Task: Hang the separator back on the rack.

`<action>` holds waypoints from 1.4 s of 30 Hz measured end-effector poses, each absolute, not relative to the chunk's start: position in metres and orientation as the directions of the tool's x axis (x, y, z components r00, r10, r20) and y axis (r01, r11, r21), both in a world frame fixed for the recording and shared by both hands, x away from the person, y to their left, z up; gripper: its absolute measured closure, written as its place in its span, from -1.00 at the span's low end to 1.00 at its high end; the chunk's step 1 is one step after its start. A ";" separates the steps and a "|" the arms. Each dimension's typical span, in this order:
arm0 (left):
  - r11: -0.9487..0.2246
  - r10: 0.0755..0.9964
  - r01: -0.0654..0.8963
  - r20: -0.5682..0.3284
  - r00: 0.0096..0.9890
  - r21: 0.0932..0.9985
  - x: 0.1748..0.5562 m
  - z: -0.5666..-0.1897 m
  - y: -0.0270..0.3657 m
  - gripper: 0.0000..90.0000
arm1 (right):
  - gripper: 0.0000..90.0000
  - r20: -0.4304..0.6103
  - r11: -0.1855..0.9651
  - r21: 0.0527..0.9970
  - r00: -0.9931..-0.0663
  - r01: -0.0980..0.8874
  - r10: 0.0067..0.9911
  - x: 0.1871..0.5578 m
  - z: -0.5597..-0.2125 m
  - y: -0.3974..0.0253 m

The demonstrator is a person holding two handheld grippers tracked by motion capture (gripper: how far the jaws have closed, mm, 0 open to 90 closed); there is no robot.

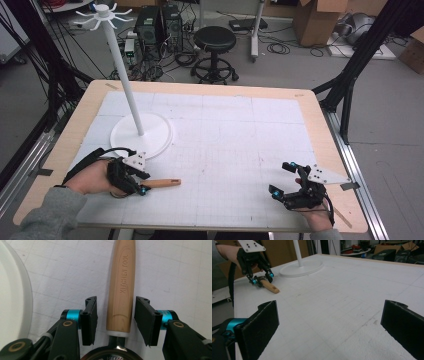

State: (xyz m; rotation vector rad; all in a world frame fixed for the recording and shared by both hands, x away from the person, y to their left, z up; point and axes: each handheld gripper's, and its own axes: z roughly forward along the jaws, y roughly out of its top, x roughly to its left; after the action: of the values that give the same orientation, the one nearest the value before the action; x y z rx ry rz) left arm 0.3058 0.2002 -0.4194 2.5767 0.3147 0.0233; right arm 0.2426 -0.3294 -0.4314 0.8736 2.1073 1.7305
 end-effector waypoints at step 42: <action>-0.843 0.186 0.194 -0.067 0.980 0.501 0.307 -0.418 0.206 0.47 | -0.98 0.163 0.112 0.952 -0.779 0.286 0.606 0.243 -0.434 -0.330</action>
State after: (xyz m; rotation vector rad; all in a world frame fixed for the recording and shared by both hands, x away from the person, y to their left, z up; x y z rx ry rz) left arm 0.3071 0.2065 -0.4183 2.5981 0.2677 -0.0212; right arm 0.2428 -0.3301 -0.4337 0.8806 2.1250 1.7185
